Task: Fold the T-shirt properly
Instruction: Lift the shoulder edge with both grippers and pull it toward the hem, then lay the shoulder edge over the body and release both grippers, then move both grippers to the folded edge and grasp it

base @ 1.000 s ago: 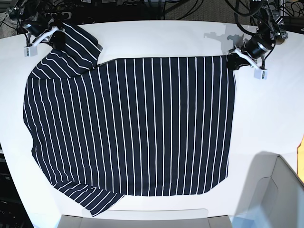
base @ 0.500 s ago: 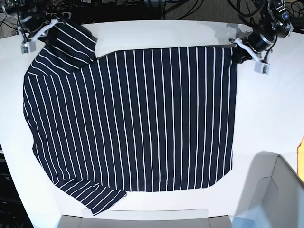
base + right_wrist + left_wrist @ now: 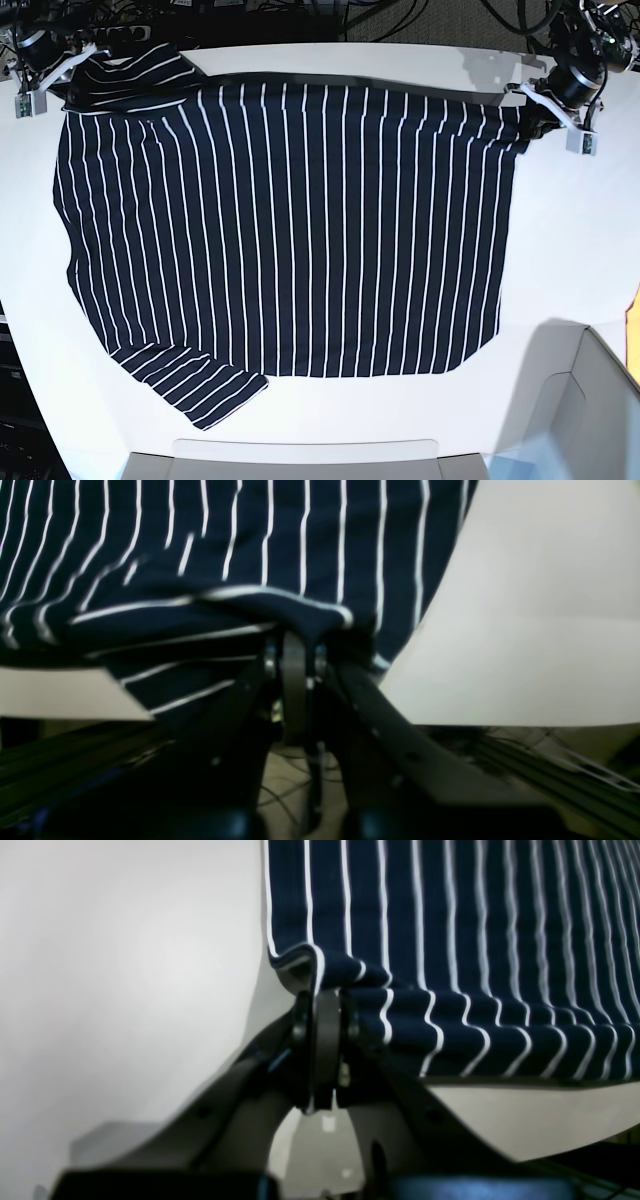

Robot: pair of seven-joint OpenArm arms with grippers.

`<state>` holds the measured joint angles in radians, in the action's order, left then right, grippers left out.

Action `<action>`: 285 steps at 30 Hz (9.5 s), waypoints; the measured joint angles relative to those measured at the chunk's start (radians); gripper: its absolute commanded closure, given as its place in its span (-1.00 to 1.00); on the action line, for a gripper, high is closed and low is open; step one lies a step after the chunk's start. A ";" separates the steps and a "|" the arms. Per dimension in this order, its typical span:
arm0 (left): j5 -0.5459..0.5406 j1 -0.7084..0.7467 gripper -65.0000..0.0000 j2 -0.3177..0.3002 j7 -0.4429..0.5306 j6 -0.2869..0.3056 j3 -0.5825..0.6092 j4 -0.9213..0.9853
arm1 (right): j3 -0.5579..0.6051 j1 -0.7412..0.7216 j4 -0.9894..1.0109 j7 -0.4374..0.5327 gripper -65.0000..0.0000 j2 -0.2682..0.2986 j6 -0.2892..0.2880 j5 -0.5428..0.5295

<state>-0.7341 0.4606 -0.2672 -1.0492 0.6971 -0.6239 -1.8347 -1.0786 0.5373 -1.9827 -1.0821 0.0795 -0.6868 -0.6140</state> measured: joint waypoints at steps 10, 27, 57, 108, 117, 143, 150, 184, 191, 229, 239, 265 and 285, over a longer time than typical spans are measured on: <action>0.015 -0.098 1.00 0.002 -0.056 0.000 0.000 0.004 | 0.134 -0.135 -0.007 0.005 1.00 0.014 0.000 0.184; 0.262 -0.359 1.00 0.001 -0.122 -0.001 0.032 0.054 | 0.348 -0.329 0.004 0.006 1.00 0.037 0.000 0.450; 0.420 -0.709 1.00 0.004 -0.108 0.003 0.088 0.477 | 0.510 -0.750 0.469 0.048 1.00 0.129 0.000 0.670; 0.430 -0.694 1.00 -0.006 0.023 -0.008 0.087 0.323 | 0.622 -0.732 0.428 0.124 0.56 0.251 0.164 0.460; 0.471 -0.654 1.00 0.001 0.103 0.006 0.440 0.364 | 0.602 -0.712 0.598 0.142 1.00 0.227 0.164 0.463; 0.601 -0.198 1.00 -0.015 0.287 0.000 0.357 0.320 | 0.718 -0.364 0.443 0.225 1.00 0.248 0.183 0.534; 0.592 -0.048 1.00 -0.018 0.291 0.000 0.283 0.228 | 0.716 -0.189 0.333 0.233 1.00 0.284 0.183 0.389; 0.682 -0.048 1.00 0.067 0.190 0.004 0.066 -0.122 | 0.532 -0.402 0.118 0.035 1.00 0.281 0.164 0.352; 0.682 -0.122 1.00 0.031 0.187 0.003 0.068 -0.120 | 0.650 -0.688 0.439 0.037 1.00 0.291 0.164 0.520; 0.675 -0.310 1.00 0.135 0.002 0.003 0.066 -0.069 | 0.776 -0.775 0.523 0.147 0.81 0.333 0.163 0.573; 0.680 -0.308 1.00 0.133 0.002 0.002 0.106 -0.068 | 0.978 -1.146 1.202 0.360 0.52 0.313 0.164 0.555; 0.671 -0.335 1.00 0.134 0.002 0.003 0.198 -0.068 | 0.988 -1.152 1.435 0.586 0.52 0.274 0.169 0.510; 0.534 -0.748 0.49 -0.027 0.057 0.000 0.200 0.522 | 0.987 -1.177 1.491 0.630 0.52 0.230 0.164 0.612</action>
<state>-0.2001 -0.2874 -0.2947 -0.9924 0.6971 -0.4236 -1.3125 -0.0914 -0.6399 -0.4915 -0.4522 0.3092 -0.5228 -0.0017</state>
